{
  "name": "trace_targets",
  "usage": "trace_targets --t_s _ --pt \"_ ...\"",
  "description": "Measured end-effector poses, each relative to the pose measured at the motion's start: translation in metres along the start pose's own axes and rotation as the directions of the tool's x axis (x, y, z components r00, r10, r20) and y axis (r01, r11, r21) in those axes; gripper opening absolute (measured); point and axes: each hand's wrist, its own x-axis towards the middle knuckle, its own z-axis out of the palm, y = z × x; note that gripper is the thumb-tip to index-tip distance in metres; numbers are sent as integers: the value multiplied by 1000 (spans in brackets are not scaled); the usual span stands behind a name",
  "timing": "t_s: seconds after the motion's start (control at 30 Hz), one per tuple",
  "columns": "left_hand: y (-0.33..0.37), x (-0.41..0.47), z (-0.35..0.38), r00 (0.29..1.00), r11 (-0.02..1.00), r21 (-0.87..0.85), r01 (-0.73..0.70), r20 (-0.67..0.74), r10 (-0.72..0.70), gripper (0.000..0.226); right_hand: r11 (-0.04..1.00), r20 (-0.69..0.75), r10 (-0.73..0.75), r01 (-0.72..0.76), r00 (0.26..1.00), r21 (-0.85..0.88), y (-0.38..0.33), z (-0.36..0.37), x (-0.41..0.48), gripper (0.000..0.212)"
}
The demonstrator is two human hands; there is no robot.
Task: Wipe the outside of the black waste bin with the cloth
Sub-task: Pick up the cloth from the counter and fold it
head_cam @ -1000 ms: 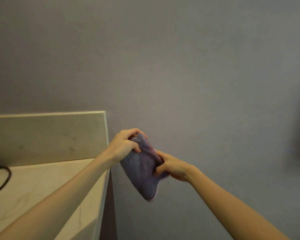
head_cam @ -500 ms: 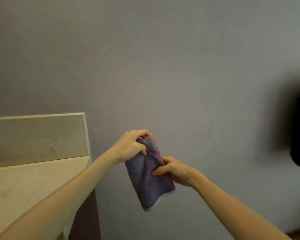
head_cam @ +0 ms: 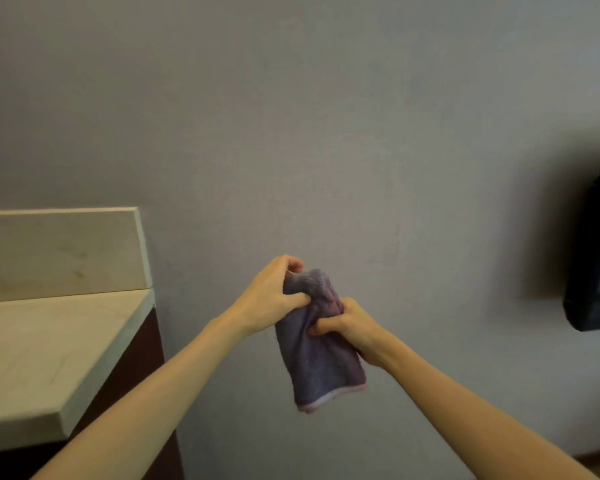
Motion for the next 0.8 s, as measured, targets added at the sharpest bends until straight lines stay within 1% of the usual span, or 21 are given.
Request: trace_targets --t_s 0.03,0.07,0.1,0.13,0.17,0.23,0.3,0.4,0.53,0.57,0.63,0.7,0.8 --pt "-4 -4 9 998 997 -48 57 -39 -59 50 999 -37 2 -1 999 40 6 -5 0 25" --pt "-9 -9 18 989 980 -151 128 -60 -138 52 997 -66 8 -3 998 78 12 -8 -1 25" --pt "-13 -15 27 974 937 -289 197 -48 -220 48 994 -84 16 -7 996 106 18 -10 -1 25" --pt "-18 -21 37 959 881 -399 253 -17 -283 39 992 -91 23 -12 996 124 24 -11 -2 28" --pt "-23 -28 47 942 837 -455 305 12 -337 30 991 -90 26 -14 996 135 30 -12 -3 31" --pt "-38 -39 65 920 817 -454 357 19 -392 19 989 -79 26 -14 997 147 45 -10 -4 37" --pt "-53 -49 79 912 817 -448 363 -11 -410 19 989 -64 37 -27 997 148 64 -5 -4 38" --pt "-78 -63 99 897 799 -464 383 -18 -441 19 984 -44 79 -71 996 163 97 3 -5 41" --pt "-121 -80 125 885 793 -464 394 -39 -463 12 963 66 93 -106 993 246 146 15 -6 43" --pt "-132 -83 133 884 794 -465 393 -48 -466 13 957 73 89 -105 993 271 159 18 -6 42" --pt "-155 -89 148 883 796 -465 388 -59 -465 11 944 15 97 -97 995 315 188 26 -6 42" --pt "-178 -95 165 886 793 -471 388 -47 -461 10 937 -80 118 -84 990 338 220 31 -3 34" --pt "-213 -108 193 890 789 -469 397 -15 -456 11 951 -160 150 -98 976 292 272 37 -3 21"
